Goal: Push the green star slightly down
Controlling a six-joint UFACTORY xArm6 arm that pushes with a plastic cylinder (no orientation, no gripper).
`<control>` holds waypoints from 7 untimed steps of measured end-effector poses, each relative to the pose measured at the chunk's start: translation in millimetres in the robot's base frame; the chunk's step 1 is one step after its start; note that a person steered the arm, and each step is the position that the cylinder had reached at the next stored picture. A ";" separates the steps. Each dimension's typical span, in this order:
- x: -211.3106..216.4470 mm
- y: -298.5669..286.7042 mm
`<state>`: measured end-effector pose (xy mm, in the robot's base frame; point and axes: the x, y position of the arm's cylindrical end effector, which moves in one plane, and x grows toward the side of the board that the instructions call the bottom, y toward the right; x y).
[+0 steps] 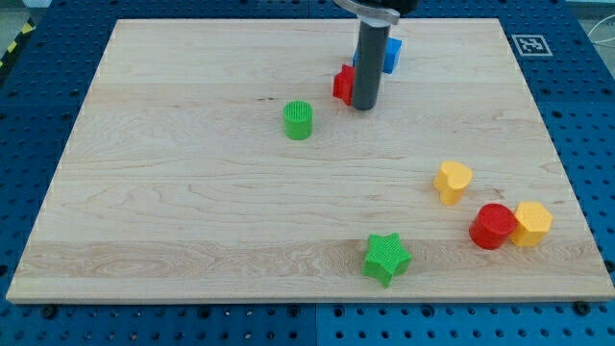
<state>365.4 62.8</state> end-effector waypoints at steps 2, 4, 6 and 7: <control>-32.7 -12.1; -16.2 28.1; 71.2 8.1; 128.8 -2.2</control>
<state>494.2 60.6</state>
